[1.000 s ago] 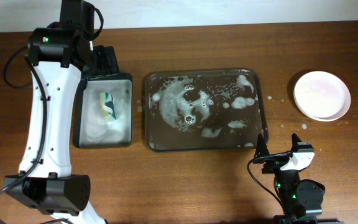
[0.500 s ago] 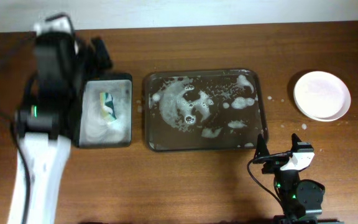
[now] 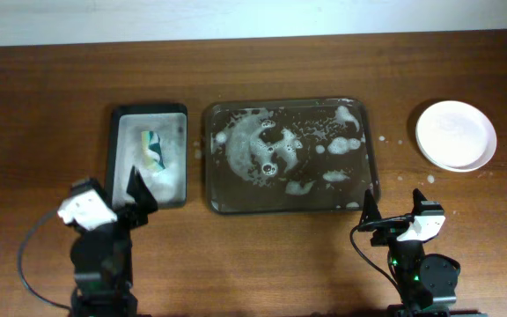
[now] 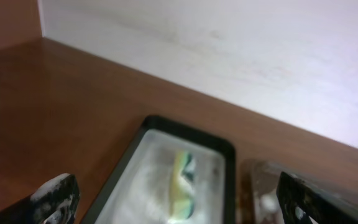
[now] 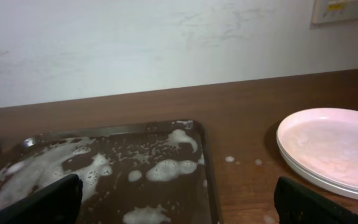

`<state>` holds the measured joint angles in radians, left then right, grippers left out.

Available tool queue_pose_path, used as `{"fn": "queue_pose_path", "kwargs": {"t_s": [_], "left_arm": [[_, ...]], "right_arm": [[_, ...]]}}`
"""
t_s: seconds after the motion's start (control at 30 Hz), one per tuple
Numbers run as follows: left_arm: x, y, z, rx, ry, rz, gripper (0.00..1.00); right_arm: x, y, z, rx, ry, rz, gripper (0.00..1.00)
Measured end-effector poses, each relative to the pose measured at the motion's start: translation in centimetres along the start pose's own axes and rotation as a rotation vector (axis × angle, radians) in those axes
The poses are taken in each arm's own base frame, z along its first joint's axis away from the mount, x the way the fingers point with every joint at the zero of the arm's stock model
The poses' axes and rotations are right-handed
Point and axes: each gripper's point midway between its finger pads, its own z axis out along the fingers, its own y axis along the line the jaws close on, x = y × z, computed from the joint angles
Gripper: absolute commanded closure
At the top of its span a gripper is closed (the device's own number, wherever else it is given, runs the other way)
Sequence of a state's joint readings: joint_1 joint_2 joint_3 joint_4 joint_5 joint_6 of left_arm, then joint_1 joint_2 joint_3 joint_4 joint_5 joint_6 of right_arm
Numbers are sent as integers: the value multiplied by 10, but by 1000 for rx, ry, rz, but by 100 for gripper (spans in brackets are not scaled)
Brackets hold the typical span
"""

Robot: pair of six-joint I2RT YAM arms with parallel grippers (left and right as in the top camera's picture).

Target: Clean dirty plates on tray and stack at the side

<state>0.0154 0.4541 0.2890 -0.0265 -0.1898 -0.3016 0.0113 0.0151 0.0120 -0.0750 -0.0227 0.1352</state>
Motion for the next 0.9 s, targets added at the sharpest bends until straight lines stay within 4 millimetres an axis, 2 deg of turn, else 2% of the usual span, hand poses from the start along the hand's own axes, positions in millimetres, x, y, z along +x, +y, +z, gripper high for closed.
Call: {"fn": "queue_pose_path", "kwargs": {"t_s": [0.13, 0.37, 0.57, 0.67, 0.77, 0.9], "left_arm": [[21, 15, -6, -18, -26, 9, 1], [14, 22, -16, -16, -120, 43, 1], [16, 24, -21, -7, -166, 74, 1], [24, 26, -20, -7, -168, 85, 1], [42, 29, -19, -12, -115, 130, 1], [43, 22, -19, 27, -112, 208, 1]], "right_arm": [[0, 0, 0, 0, 0, 0, 2], [0, 0, 0, 0, 0, 0, 2], [0, 0, 0, 0, 0, 0, 2], [0, 0, 0, 0, 0, 1, 2], [0, 0, 0, 0, 0, 1, 2], [0, 0, 0, 0, 0, 0, 1]]}}
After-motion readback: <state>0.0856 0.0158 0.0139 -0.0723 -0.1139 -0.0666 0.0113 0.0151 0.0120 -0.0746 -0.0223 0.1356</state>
